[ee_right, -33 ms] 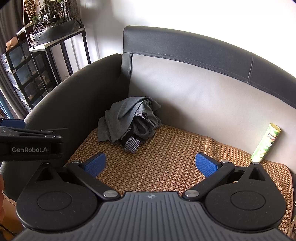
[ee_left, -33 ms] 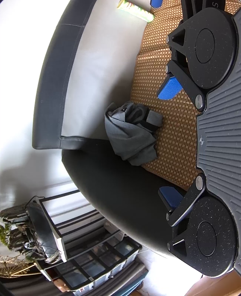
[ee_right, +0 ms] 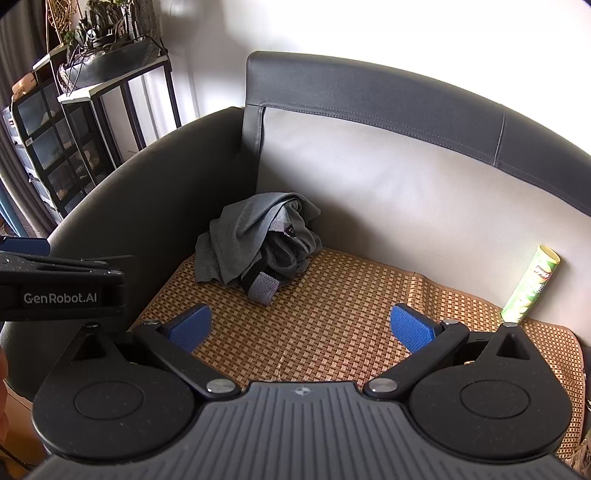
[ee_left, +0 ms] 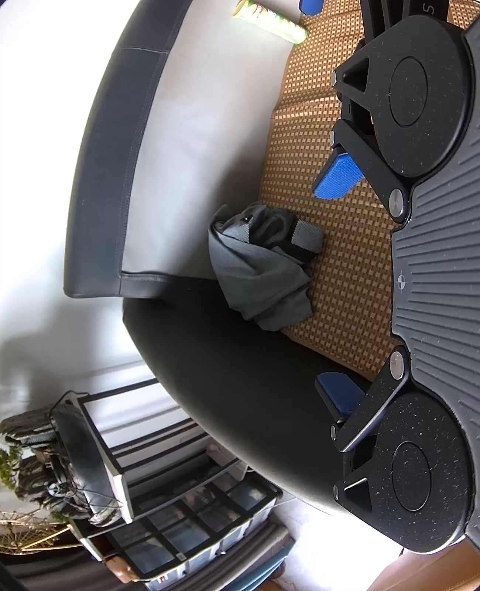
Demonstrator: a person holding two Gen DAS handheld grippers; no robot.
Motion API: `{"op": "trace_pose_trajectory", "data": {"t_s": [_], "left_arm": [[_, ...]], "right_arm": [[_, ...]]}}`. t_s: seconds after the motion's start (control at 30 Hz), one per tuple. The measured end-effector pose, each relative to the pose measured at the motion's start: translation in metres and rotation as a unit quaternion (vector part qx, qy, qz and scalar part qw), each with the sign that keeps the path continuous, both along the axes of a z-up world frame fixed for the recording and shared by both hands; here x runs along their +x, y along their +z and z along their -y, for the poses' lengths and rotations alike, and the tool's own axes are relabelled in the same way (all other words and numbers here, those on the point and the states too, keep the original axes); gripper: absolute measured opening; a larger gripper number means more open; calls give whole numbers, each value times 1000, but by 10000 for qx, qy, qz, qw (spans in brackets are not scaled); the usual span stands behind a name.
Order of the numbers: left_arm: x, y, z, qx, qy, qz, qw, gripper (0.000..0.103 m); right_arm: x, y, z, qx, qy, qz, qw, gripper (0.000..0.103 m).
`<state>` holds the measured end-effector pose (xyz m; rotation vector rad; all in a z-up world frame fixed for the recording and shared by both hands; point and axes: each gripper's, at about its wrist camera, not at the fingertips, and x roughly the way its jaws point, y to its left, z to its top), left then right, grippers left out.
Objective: Fold clothes
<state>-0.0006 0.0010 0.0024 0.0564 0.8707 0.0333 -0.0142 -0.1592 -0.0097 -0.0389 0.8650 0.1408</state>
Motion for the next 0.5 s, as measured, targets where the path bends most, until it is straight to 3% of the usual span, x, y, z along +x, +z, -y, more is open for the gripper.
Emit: {"op": "trace_pose_trajectory", "data": {"t_s": [0.5], "left_arm": [[-6, 2, -6, 8, 28, 6, 10000, 103]], "right_arm": [[0, -1, 1, -6, 15, 14, 10000, 103]]}}
